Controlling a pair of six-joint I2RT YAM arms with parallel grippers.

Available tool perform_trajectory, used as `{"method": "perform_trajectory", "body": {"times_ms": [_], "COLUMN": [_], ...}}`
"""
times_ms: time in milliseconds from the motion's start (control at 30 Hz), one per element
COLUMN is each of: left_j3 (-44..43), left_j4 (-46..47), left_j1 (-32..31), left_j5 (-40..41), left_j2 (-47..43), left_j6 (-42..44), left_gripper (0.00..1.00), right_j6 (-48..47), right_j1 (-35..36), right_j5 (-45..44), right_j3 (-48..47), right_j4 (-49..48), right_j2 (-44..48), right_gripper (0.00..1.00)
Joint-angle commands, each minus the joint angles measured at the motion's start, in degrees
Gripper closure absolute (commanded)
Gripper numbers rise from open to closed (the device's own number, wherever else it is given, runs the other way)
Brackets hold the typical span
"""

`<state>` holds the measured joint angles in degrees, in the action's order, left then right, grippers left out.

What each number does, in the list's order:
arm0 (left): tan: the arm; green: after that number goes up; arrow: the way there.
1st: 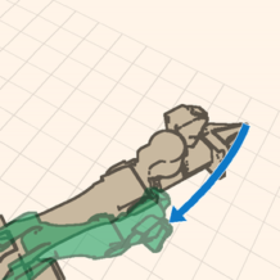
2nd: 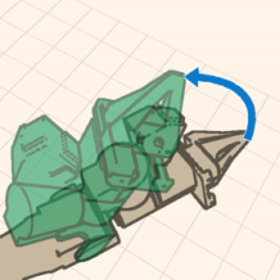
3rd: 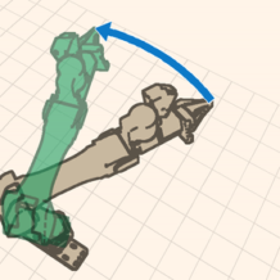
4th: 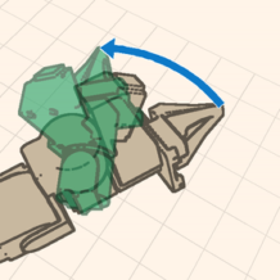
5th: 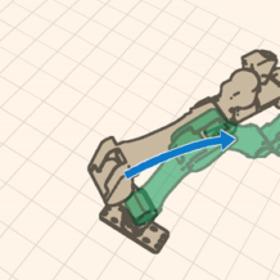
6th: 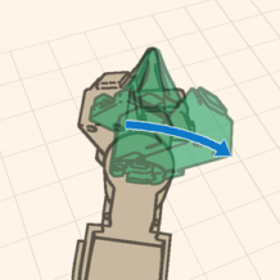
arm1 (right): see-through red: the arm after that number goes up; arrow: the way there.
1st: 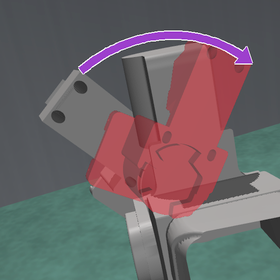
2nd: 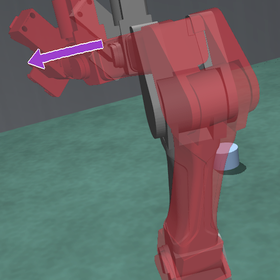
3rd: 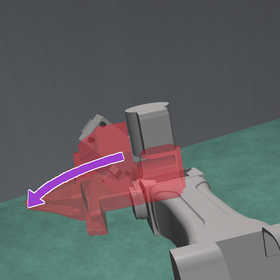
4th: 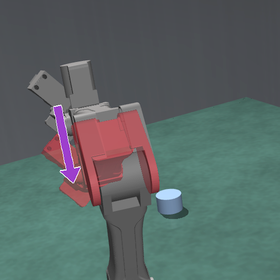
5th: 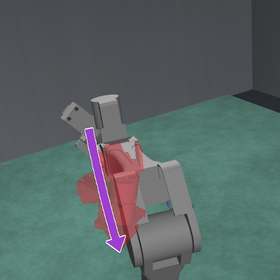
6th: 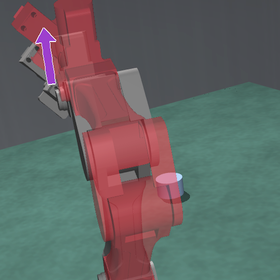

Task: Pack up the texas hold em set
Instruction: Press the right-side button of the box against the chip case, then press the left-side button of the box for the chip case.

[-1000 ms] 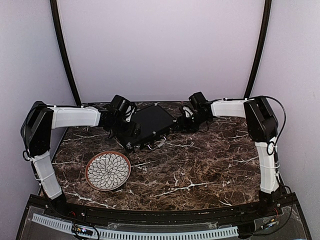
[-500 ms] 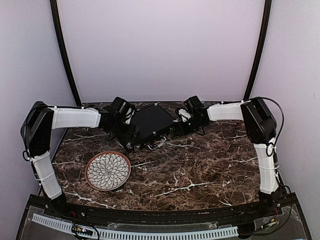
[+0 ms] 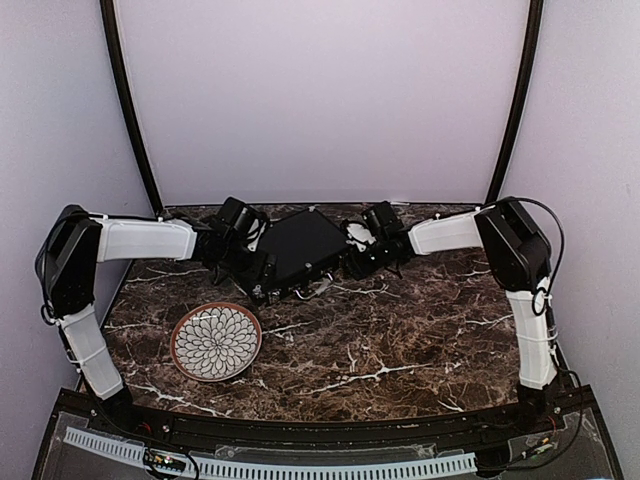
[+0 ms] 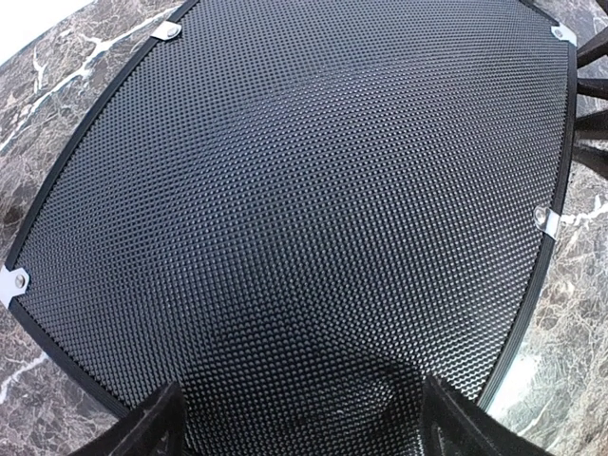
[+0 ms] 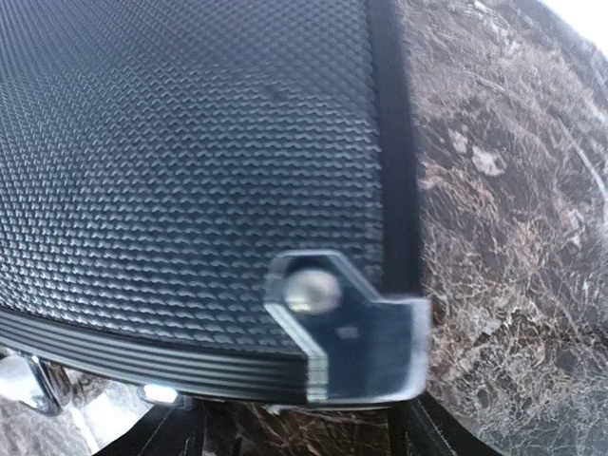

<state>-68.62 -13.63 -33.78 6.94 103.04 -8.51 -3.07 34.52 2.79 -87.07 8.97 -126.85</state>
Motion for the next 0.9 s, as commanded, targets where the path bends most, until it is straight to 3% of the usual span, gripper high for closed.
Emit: {"method": "perform_trajectory", "body": {"times_ms": [0, 500, 667, 867], "left_j3": [3.1, 6.5, 7.4, 9.2], "left_j4": [-2.9, -2.6, -0.9, 1.6], "left_j1": [-0.4, -0.7, -1.1, -2.7], "left_j5": [-0.6, -0.9, -1.0, -1.1], "left_j2": [-1.3, -3.3, -8.0, -13.2], "left_j6": [0.8, -0.2, -0.2, -0.4], "left_gripper": [0.15, 0.18, 0.09, 0.05], "right_j6": [-5.3, -8.0, -5.2, -1.5], "right_j1": [2.5, 3.5, 3.5, 3.5], "right_j5": [-6.4, -9.5, -8.3, -7.9], "right_j3": [3.2, 5.3, 10.3, 16.3], "right_j4": [-7.2, -12.4, -11.0, -9.2], "right_j2": [0.1, -0.5, 4.5, 11.9], "right_gripper": [0.32, 0.34, 0.20, 0.14]}}
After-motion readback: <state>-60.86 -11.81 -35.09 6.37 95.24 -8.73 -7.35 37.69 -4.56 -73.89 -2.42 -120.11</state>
